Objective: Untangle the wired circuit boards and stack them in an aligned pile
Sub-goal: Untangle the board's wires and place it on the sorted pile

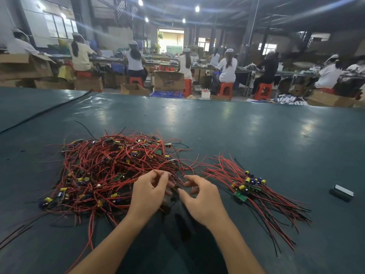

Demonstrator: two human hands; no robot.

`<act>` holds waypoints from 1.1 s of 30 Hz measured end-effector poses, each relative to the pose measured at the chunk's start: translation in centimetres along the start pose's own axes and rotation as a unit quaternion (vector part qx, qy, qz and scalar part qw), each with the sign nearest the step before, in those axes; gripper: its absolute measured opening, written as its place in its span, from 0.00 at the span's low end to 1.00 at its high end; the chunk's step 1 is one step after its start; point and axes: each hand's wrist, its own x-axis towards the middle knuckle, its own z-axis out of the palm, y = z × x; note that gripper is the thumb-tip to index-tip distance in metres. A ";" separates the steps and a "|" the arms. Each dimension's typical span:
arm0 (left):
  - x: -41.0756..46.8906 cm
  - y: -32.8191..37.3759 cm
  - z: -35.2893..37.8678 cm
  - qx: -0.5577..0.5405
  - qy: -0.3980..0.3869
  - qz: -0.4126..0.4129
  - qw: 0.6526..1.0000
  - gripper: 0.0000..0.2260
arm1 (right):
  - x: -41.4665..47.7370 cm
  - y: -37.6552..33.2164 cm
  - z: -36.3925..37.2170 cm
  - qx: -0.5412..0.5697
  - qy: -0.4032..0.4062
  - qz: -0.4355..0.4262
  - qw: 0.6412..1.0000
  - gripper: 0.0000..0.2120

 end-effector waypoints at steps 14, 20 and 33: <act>-1.1 1.2 -0.3 -0.078 -0.085 0.126 0.985 0.13 | 0.5 -1.3 -1.1 0.256 0.119 -0.017 0.959 0.15; -1.1 1.4 0.7 -0.069 -0.114 0.059 0.989 0.12 | 0.2 -2.0 -2.1 0.353 0.044 0.037 0.934 0.14; 0.0 1.3 0.2 -0.328 0.015 -0.112 0.938 0.09 | -0.5 -1.3 -1.0 -0.181 0.328 -0.152 0.915 0.10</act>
